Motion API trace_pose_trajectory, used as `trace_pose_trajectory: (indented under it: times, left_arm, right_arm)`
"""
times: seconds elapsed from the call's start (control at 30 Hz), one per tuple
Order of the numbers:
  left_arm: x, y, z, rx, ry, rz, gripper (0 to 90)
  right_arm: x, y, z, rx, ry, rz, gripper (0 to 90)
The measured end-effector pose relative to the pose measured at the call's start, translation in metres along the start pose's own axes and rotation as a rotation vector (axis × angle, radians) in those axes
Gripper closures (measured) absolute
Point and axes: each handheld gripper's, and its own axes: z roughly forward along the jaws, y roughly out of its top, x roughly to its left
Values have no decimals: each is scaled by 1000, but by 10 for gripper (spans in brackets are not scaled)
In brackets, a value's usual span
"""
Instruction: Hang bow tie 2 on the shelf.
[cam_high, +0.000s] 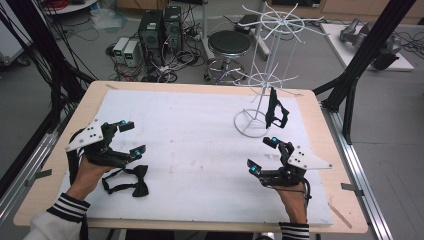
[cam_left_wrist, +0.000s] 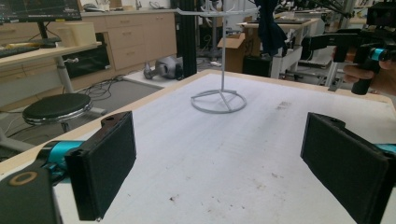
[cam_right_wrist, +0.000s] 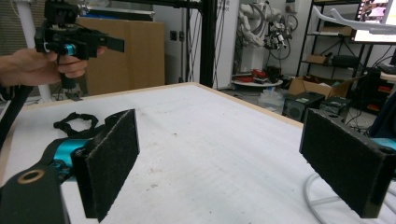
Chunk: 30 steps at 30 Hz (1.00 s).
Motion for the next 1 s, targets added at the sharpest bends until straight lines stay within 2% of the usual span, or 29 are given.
trace_pose_trajectory:
  times: [0.47,0.67,1.0]
  left_arm:
    - [-2,2,-1,14,-3,-1,108]
    - [-3,12,-4,45,-9,19,108]
    - [-1,28,-9,125,-29,58,108]
  right_arm:
    - [0,2,-4,-13,-10,2,113]
    - [-1,1,-4,-11,-16,2,113]
    - [-3,2,-8,-22,-13,12,113]
